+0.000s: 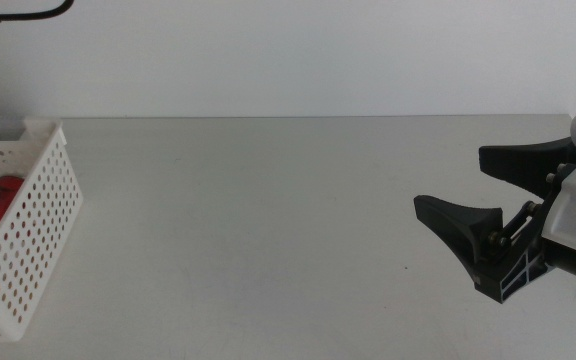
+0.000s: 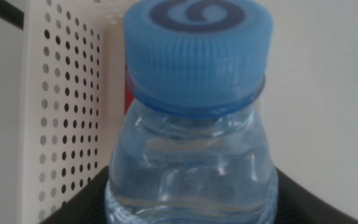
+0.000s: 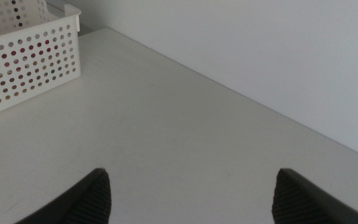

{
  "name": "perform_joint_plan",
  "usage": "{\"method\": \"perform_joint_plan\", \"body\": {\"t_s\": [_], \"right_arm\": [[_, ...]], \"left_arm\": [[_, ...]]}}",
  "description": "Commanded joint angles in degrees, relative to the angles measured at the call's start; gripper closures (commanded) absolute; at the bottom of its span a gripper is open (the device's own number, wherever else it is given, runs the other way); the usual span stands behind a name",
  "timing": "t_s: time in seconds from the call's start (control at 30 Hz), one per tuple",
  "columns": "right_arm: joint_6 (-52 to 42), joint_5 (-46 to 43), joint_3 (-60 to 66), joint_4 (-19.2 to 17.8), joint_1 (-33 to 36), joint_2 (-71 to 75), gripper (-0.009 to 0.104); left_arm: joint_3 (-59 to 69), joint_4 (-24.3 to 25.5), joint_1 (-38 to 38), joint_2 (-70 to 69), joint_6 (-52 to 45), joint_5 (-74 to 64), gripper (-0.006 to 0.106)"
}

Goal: Use arms to grab the bottles and put them into the dustbin to the left of the table.

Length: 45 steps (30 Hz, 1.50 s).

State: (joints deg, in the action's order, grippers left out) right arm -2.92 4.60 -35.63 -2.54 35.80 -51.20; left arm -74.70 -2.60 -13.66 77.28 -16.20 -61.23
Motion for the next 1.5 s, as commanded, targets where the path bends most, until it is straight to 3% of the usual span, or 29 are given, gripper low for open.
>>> {"method": "perform_joint_plan", "body": {"t_s": [0.0,0.43,0.87,0.97,1.1,1.13,1.27,1.47], "right_arm": [[-0.5,-4.1,-1.5,-0.3,0.2,0.6,0.029],[-0.5,-4.1,-1.5,-0.3,0.2,0.6,0.029],[-0.5,-4.1,-1.5,-0.3,0.2,0.6,0.029],[-0.5,-4.1,-1.5,-0.3,0.2,0.6,0.029],[-0.5,-4.0,-1.5,-0.3,0.2,0.6,0.029],[-0.5,-4.0,-1.5,-0.3,0.2,0.6,0.029],[-0.5,-4.0,-1.5,-0.3,0.2,0.6,0.029],[-0.5,-4.0,-1.5,-0.3,0.2,0.6,0.029]], "left_arm": [[-2.4,0.7,-0.2,-0.6,-0.5,4.2,0.102],[-2.4,4.6,-0.2,9.0,-0.6,12.7,0.102],[-2.4,2.3,-0.2,16.7,-0.2,15.0,0.099],[-2.3,1.9,-0.2,17.1,-0.2,14.9,0.091],[-2.3,1.2,-0.2,17.4,-0.2,15.3,0.072],[-2.3,1.2,-0.2,17.4,-0.2,15.0,0.032],[-2.6,1.2,-0.1,17.4,-0.2,14.2,0.006],[-3.7,1.2,-0.1,16.3,-0.2,11.8,0.007]]}}
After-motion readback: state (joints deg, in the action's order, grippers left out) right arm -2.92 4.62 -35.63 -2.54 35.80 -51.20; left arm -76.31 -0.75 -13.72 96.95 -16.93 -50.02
